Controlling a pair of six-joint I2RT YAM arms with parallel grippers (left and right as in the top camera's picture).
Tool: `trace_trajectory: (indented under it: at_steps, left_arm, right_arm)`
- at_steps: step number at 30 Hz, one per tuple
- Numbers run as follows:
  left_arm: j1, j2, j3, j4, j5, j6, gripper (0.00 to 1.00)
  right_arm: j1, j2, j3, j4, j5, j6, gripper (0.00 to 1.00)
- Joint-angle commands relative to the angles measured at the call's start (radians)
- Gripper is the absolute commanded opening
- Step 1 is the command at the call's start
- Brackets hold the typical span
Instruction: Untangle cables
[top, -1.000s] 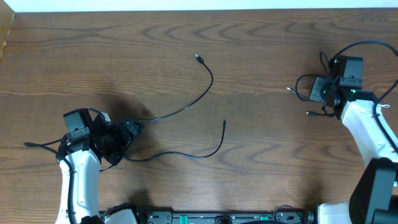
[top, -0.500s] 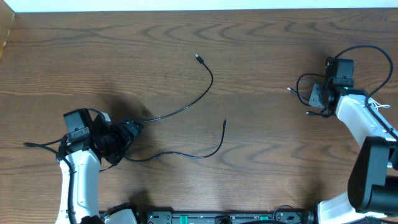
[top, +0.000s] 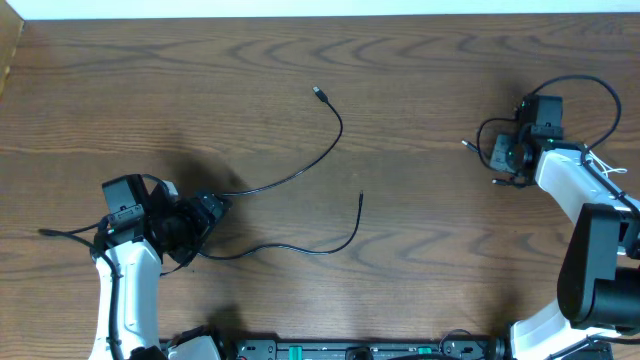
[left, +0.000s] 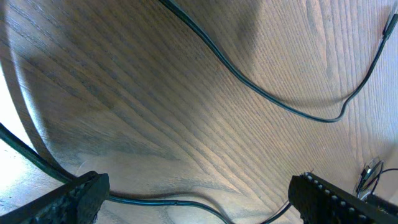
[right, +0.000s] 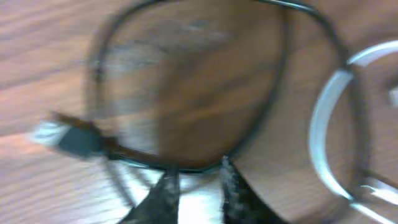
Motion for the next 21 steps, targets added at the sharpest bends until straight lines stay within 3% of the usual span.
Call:
trace_trajectory:
  at_steps: [1, 6, 14, 21]
  left_arm:
    - [0.001, -0.002, 0.018, -0.003, 0.012, 0.016, 0.98]
    - [0.001, -0.002, 0.018, -0.003, 0.012, 0.016, 0.98]
    - [0.001, -0.002, 0.018, -0.003, 0.012, 0.016, 0.98]
    - [0.001, -0.002, 0.018, -0.003, 0.012, 0.016, 0.98]
  right_arm:
    - [0.04, -0.018, 0.003, 0.01, -0.167, -0.01, 0.26]
    - [0.13, -0.023, 0.005, 0.024, -0.213, -0.018, 0.32]
    - [0.285, -0.023, 0.005, 0.079, -0.453, -0.018, 0.41]
    - [0.423, -0.023, 0.004, 0.104, -0.454, -0.018, 0.56]
